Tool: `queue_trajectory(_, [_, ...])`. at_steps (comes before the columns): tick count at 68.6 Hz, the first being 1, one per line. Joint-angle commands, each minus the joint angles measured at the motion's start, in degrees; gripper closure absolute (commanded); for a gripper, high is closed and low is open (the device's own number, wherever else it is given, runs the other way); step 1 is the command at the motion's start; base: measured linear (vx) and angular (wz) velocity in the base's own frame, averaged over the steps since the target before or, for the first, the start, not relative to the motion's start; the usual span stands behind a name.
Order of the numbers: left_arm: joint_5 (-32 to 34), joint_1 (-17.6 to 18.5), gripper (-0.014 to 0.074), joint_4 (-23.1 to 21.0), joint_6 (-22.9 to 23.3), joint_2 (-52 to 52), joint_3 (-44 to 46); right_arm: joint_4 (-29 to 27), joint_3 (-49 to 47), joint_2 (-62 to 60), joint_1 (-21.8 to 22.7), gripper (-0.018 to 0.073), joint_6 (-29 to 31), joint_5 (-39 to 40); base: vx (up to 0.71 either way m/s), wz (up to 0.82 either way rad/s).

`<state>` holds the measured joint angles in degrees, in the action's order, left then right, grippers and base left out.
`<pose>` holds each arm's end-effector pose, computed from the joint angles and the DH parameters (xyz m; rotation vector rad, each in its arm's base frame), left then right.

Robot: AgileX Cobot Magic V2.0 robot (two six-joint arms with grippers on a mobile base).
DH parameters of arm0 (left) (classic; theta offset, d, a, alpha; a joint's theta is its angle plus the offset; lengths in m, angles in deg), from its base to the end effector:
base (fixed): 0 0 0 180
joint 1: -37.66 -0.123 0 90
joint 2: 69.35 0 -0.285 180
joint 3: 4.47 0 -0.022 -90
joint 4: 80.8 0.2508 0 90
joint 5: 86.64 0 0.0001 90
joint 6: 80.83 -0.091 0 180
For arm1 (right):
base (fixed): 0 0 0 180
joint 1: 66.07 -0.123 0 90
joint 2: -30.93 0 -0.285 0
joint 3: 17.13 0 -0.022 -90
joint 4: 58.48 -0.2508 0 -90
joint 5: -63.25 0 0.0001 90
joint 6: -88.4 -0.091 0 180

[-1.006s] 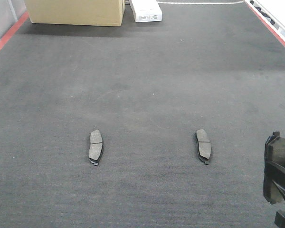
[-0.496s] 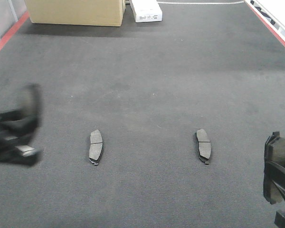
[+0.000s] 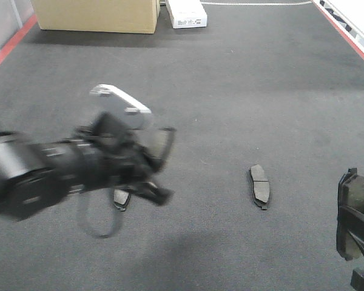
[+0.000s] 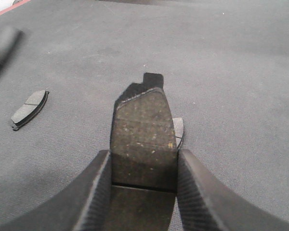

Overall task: Move and align brake pads A on conveyor
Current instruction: 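Lower the left gripper's brake pad beside the pad nearest it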

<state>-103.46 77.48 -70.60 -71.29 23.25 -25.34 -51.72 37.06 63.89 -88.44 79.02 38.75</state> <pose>0.2497 -0.2021 0.2695 0.7575 2.1580 -0.3056 0.0894 0.0320 0.2791 -0.2928 1.9316 0.2481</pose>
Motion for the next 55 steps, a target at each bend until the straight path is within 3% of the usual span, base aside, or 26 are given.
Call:
queue_trajectory(1, [0.9, 1.2, 0.0479, -5.0, 0.1, 2.5, 6.6, 0.7, -1.8, 0.2, 0.0, 0.0481, 0.4, 5.4, 0.00, 0.00])
queue_trajectory(7, [-1.7, 1.2, 0.0477, -10.6, 1.1, 6.8, 10.6, 0.7, -1.8, 0.2, 0.0, 0.0481, 0.4, 5.4, 0.00, 0.00])
queue_trajectory(12, [-3.8, 0.8, 0.0477, -13.6, 6.5, 10.3, 14.4, 0.7, -1.8, 0.2, 0.0, 0.0481, 0.4, 5.4, 0.00, 0.00])
queue_trajectory(32, [-10.6, -4.3, 0.0462, -13.7, 23.7, 22.2, 25.4, 0.7, -1.8, 0.2, 0.0, 0.0481, 0.4, 5.4, 0.00, 0.00])
queue_trajectory(40, [-11.3, -5.7, 0.0451, -13.9, 24.3, 23.8, 26.0, 0.7, -1.8, 0.2, 0.0, 0.0481, 0.4, 5.4, 0.00, 0.00])
queue_trajectory(55, [-12.5, -6.0, 0.0442, -18.2, 24.2, 25.7, 25.9, 0.7, -1.8, 0.2, 0.0, 0.0481, 0.4, 5.4, 0.00, 0.00])
